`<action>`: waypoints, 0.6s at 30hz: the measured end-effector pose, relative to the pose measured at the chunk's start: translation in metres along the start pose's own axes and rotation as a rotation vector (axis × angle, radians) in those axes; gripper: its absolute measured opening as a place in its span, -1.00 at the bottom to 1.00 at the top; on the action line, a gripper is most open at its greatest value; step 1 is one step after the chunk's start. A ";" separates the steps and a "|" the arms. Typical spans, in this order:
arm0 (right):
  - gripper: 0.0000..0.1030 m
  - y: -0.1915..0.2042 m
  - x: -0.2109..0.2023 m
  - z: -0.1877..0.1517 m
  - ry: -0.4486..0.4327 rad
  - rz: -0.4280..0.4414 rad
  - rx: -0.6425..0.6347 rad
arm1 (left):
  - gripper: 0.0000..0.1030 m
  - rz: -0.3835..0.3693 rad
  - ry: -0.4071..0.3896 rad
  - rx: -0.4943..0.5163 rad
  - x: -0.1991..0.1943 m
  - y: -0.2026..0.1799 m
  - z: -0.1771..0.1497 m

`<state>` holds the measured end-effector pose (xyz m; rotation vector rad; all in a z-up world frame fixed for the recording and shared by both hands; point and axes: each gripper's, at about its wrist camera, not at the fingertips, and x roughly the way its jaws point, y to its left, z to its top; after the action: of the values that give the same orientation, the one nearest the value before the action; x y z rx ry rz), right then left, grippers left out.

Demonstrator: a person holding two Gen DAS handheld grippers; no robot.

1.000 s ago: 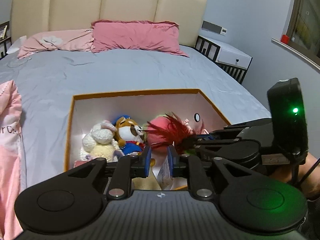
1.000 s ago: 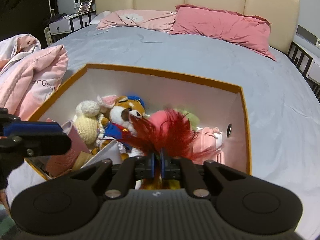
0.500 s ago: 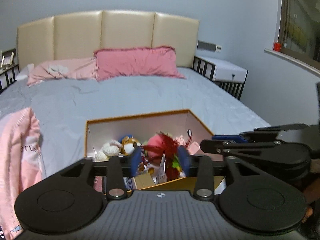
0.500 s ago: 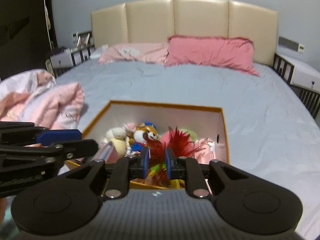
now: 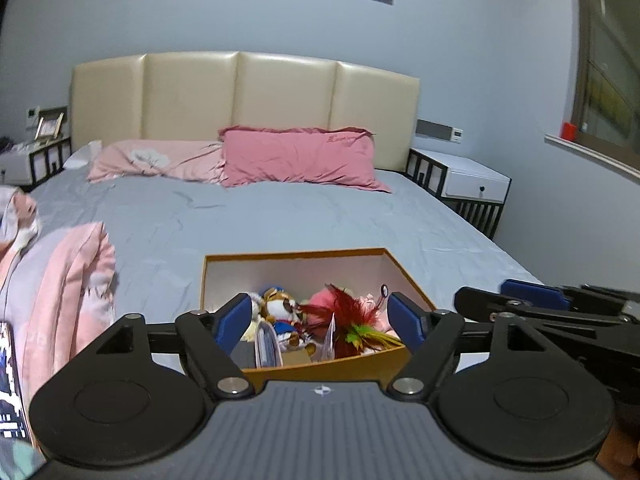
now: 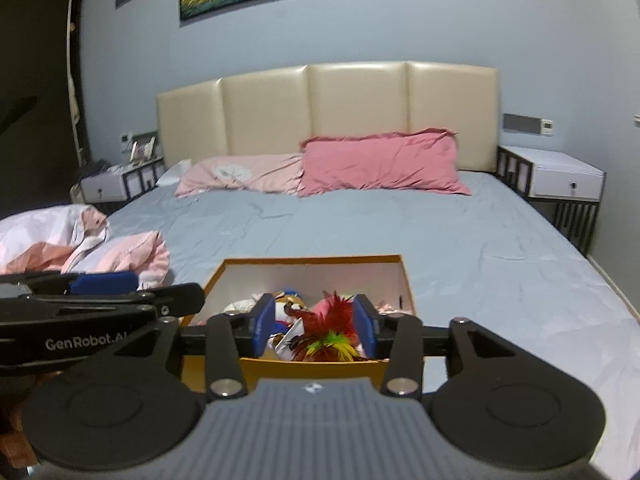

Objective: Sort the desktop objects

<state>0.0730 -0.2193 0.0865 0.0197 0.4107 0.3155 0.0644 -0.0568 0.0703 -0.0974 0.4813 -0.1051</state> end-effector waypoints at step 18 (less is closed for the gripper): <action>0.22 0.004 0.042 -0.070 0.050 -0.048 -0.049 | 0.71 0.077 0.147 -0.048 0.049 0.023 -0.055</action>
<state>0.0810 -0.2061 0.0064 -0.0460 0.4518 0.2787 0.0833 -0.0434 -0.0036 -0.1191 0.6342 -0.0256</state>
